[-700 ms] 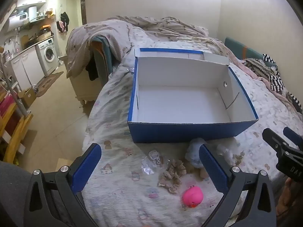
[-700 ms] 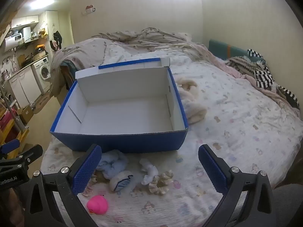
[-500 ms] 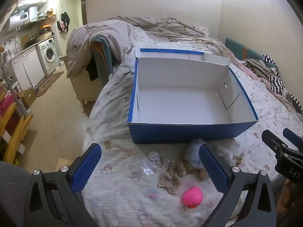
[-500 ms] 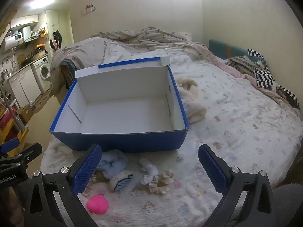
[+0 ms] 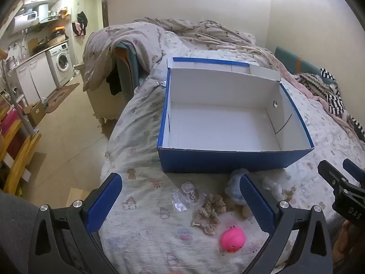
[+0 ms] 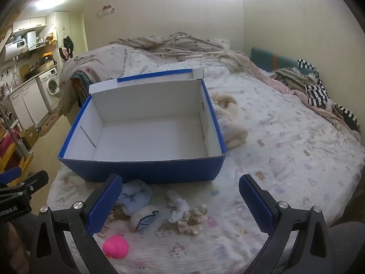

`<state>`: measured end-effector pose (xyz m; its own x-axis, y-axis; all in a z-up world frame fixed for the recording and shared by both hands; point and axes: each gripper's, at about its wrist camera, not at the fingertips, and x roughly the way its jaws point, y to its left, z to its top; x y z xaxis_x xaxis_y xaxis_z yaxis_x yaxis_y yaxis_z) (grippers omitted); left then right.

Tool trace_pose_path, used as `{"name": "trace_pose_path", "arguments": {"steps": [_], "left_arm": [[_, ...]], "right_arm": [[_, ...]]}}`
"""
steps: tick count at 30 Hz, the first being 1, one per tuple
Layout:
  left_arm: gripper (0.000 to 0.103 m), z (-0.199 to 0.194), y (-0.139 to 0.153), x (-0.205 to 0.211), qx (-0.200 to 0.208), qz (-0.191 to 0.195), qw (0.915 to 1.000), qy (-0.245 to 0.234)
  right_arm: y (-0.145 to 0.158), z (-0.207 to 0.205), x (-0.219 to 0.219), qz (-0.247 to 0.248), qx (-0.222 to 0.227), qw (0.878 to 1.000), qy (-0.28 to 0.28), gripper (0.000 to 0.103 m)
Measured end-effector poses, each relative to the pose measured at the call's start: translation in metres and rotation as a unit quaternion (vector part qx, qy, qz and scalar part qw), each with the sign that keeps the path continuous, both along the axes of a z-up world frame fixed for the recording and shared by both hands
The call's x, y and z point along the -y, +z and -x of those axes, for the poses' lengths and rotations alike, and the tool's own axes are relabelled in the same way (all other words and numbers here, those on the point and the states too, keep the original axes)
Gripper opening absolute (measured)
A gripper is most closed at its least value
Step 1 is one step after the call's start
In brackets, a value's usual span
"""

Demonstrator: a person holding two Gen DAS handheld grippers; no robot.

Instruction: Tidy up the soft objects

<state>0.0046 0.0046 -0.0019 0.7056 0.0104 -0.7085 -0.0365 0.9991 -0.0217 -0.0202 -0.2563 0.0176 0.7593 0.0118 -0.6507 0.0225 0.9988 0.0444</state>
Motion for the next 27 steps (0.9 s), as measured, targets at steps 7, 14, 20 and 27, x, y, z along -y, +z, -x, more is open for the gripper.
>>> {"name": "trace_pose_path", "arguments": {"steps": [7,14,20,27], "left_arm": [[0.103,0.0001,0.0007,-0.0002,-0.001,0.002,1.0000,0.000],[0.103,-0.0001,0.0008,-0.0003,0.003,-0.004,1.0000,0.004],[0.103,0.0000,0.0013,-0.0017,0.003,0.000,1.0000,0.007],[0.103,0.0002,0.0011,-0.0024,0.003,0.001,1.0000,0.009]], "right_arm": [[-0.0004,-0.0010,0.0019,0.000,0.000,1.000,0.000,0.103],[0.0003,-0.0005,0.0011,0.000,0.001,1.000,-0.001,0.103],[-0.0006,-0.0004,0.0027,0.000,0.003,1.000,0.000,0.103],[0.0001,-0.0001,-0.0001,0.000,0.003,1.000,-0.001,0.103]]}}
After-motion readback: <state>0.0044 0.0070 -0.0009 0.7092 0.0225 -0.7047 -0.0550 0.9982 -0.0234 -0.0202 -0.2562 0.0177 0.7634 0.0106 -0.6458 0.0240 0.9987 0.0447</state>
